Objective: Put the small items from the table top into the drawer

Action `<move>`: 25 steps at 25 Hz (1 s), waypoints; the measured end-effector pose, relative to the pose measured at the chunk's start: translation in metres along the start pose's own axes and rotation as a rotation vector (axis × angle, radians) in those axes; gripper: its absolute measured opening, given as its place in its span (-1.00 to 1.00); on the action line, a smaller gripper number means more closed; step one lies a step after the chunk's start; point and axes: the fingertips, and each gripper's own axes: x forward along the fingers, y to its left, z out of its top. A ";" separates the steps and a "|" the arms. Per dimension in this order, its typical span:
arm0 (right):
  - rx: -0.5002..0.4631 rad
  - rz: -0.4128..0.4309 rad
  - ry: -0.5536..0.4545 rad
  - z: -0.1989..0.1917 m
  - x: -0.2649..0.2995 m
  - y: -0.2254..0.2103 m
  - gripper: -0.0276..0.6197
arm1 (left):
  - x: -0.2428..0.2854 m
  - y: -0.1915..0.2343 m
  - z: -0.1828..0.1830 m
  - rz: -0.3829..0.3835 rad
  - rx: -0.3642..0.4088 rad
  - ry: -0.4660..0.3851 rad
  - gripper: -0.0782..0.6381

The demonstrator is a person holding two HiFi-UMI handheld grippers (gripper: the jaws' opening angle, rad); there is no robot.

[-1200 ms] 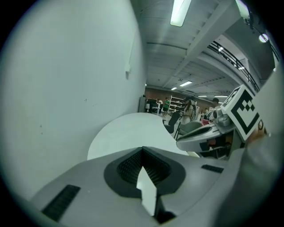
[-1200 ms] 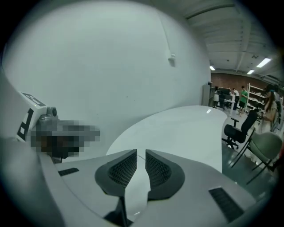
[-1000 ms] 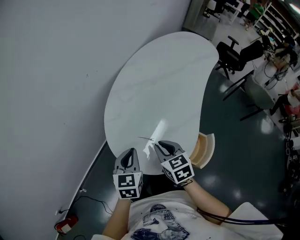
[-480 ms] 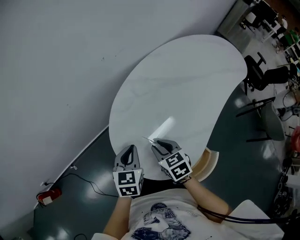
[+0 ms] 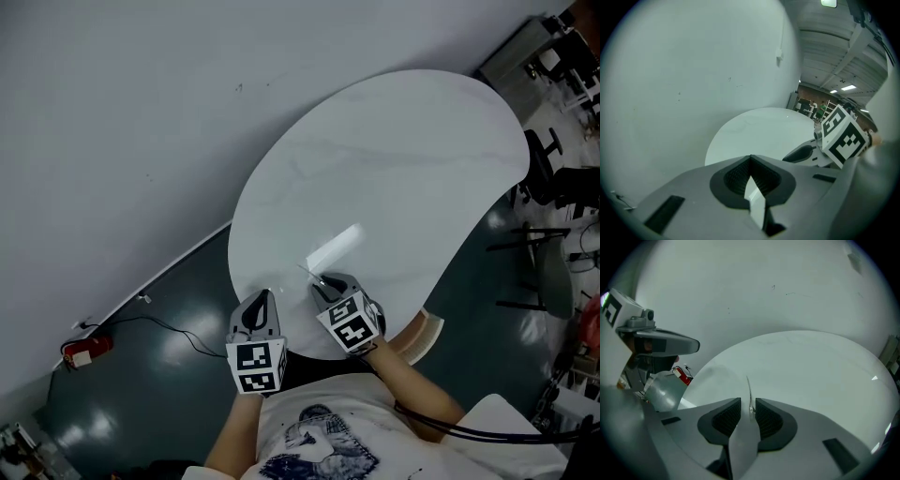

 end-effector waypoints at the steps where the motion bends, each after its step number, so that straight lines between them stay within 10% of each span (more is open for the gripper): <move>1: -0.008 0.001 0.005 -0.001 0.002 -0.001 -0.58 | 0.001 0.003 0.000 0.009 -0.006 0.001 -0.69; 25: -0.026 -0.049 0.048 -0.006 0.010 -0.009 -0.74 | 0.008 0.013 0.011 0.026 -0.002 0.004 -0.69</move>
